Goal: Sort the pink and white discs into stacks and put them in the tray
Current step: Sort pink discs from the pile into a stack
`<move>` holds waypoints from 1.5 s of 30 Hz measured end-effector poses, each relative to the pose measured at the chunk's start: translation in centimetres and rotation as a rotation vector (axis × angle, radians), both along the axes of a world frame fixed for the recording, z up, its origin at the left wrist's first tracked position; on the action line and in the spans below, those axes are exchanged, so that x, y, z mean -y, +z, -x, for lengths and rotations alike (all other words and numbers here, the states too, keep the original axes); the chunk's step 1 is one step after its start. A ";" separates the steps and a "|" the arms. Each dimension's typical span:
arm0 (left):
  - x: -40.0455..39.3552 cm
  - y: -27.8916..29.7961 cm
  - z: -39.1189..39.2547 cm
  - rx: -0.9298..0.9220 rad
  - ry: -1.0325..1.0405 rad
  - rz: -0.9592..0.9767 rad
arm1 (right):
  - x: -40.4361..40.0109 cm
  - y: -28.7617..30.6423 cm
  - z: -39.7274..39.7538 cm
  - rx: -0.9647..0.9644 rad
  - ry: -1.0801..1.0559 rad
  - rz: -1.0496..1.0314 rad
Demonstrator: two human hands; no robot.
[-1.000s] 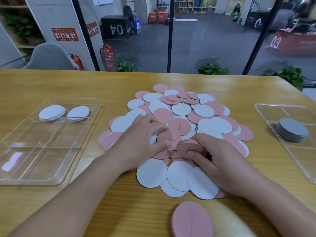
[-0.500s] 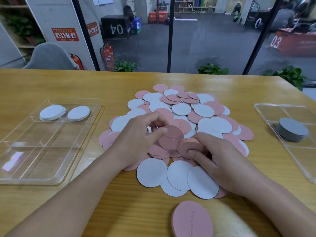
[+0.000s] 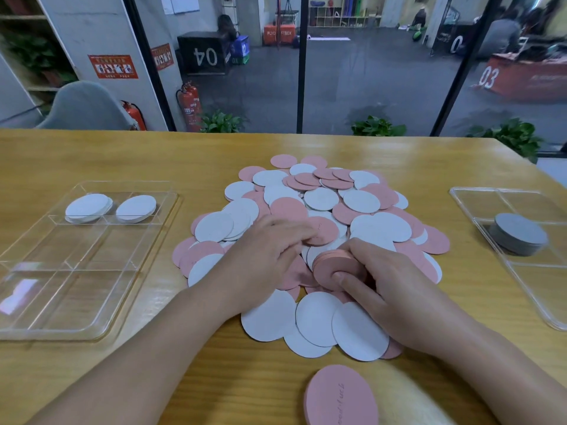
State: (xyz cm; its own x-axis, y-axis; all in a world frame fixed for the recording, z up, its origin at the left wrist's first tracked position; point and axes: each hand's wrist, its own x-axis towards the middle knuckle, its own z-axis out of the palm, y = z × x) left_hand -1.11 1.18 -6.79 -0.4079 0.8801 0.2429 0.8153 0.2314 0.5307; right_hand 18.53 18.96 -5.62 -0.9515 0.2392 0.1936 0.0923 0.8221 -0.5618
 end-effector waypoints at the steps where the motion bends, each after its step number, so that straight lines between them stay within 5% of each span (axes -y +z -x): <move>1: 0.0 0.0 0.1 -0.026 0.008 0.028 | 0.0 0.0 0.0 -0.001 0.002 -0.002; 9: 0.4 0.8 0.4 0.031 0.115 -0.121 | -0.2 -0.1 0.0 0.011 0.005 0.006; 15: -0.1 0.5 -0.1 -0.084 0.183 0.147 | -0.1 0.1 0.0 0.016 0.005 0.010; 18: -0.2 0.7 -0.3 -0.067 0.186 0.115 | 0.0 0.1 0.0 0.014 0.007 0.016; 24: 0.6 1.7 -0.6 0.288 0.085 -0.200 | 0.0 0.0 0.0 0.029 -0.025 0.022; 32: 1.2 2.3 -0.7 0.459 -0.107 -0.098 | 0.3 0.2 0.1 0.025 -0.006 -0.016; 39: 3.3 3.8 1.2 0.120 -0.025 0.170 | 0.1 0.2 0.0 0.018 0.017 -0.031; 45: 3.9 4.7 1.3 0.063 0.011 0.385 | 0.0 0.1 0.0 -0.006 0.029 -0.034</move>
